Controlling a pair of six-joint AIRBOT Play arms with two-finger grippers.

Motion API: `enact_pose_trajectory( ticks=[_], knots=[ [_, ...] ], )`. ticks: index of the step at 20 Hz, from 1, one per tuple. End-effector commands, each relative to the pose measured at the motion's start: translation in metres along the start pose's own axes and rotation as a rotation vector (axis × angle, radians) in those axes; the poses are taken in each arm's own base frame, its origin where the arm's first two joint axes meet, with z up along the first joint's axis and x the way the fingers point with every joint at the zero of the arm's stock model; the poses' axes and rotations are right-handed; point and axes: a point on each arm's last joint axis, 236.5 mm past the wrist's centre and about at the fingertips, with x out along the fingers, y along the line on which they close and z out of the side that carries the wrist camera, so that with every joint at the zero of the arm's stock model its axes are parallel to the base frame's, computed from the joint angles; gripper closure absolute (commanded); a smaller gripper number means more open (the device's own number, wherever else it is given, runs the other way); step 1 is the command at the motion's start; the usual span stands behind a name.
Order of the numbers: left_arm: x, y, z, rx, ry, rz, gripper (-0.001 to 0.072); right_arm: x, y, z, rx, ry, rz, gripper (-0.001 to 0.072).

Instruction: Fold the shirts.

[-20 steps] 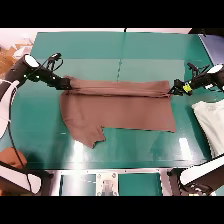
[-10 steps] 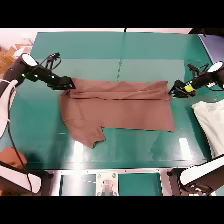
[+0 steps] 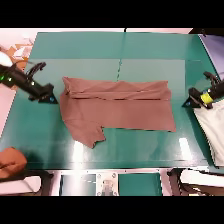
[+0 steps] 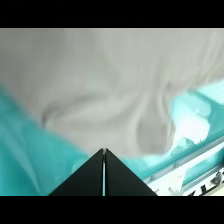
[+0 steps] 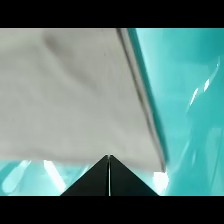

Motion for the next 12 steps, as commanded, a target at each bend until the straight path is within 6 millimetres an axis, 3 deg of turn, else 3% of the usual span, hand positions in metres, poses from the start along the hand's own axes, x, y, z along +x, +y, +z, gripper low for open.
enact_pose_trajectory(
  ticks=[1,3,4,5,6,7,12],
  knots=[
    [0.016,0.008,-0.063,-0.074,-0.067,0.066,0.0681,0.011,-0.019,-0.067,0.113,-0.03,0.006,0.0697],
    [0.033,0.002,-0.088,-0.125,-0.158,0.038,0.066,0.021,-0.03,-0.092,0.194,-0.109,0.012,0.0696],
    [0.044,0.0,-0.097,-0.142,-0.195,0.013,0.0301,0.028,-0.034,-0.101,0.228,-0.141,0.012,0.066],
    [0.056,0.0,-0.103,-0.177,-0.218,-0.007,0.0061,0.037,-0.037,-0.108,0.25,-0.16,0.01,0.046],
    [0.07,0.0,-0.112,-0.209,-0.214,-0.037,0.0061,0.045,-0.038,-0.111,0.271,-0.169,0.019,0.0253],
    [0.085,0.0,-0.119,-0.242,-0.195,-0.064,0.0055,0.054,-0.035,-0.111,0.291,-0.175,0.048,0.0187],
    [0.137,-0.01,-0.126,-0.273,-0.223,-0.095,0.0056,0.095,-0.032,-0.105,0.42,-0.184,0.147,0.0187]
  ],
)
